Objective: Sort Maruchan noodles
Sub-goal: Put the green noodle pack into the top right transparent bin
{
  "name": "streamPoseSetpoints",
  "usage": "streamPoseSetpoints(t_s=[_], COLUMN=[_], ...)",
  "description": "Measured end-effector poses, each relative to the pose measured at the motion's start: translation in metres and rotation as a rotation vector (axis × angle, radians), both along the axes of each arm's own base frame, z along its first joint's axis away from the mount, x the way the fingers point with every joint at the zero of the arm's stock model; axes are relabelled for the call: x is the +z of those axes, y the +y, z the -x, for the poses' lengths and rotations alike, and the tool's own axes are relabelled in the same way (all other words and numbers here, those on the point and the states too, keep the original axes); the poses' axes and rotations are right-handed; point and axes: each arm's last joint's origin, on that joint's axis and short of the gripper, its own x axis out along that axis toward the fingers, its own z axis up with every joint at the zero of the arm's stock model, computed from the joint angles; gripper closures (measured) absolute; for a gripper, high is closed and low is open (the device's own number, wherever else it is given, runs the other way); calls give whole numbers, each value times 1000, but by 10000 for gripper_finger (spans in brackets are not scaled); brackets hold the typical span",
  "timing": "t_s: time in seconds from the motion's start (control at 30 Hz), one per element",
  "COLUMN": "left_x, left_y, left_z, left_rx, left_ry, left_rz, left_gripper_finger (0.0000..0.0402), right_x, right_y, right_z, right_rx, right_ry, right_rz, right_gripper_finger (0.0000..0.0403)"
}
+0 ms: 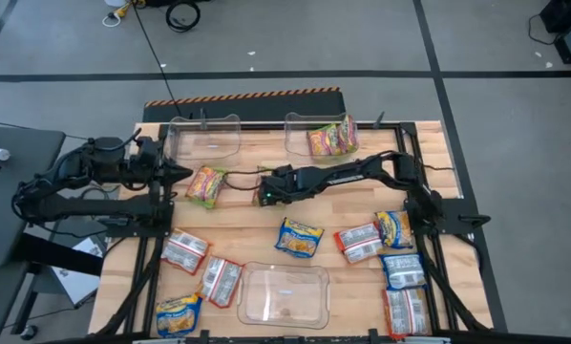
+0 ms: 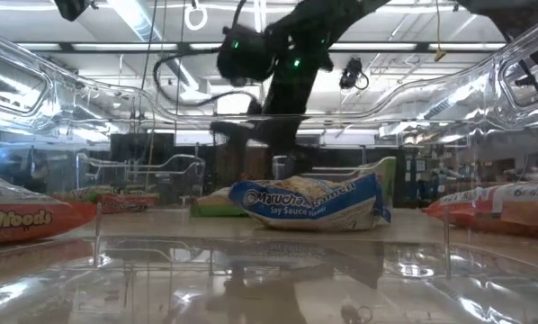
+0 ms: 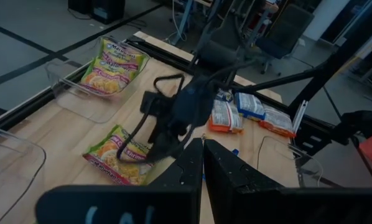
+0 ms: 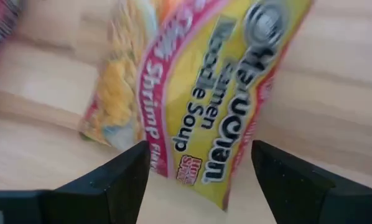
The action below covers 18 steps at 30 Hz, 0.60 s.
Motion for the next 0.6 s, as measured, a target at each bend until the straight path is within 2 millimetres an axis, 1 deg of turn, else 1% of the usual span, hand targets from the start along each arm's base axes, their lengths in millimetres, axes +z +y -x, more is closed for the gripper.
streamPoseSetpoints(t_s=[0.03,0.07,0.1,0.2,0.27,0.33,0.4,0.47,0.6], left_x=[0,0,0,0,0,0,0,1,3], left_y=[0,0,0,1,1,1,1,1,1], left_z=[0,0,0,0,0,0,0,0,-1], left_rx=[-1,-2,0,22,28,32,33,34,41], left_ry=[1,2,3,4,3,1,0,-6,-32], left_rz=[-3,-7,-10,-17,-17,-10,-6,-6,-7], left_gripper_finger=[381,381,381,381,381,381,381,381,381], right_x=[4,2,-3,-27,-30,-36,-40,-43,-44], right_y=[1,1,1,-1,-4,-5,-6,-6,-7], right_z=[3,5,7,11,7,10,10,11,11], right_rx=[-9,-15,-13,8,13,17,36,46,83], right_ry=[-7,-6,-7,-13,-119,-143,-163,-164,-137], right_rz=[1,-4,-15,-47,-54,-47,-15,12,80], right_gripper_finger=[121,123,125,133,142,158,181,212,295])
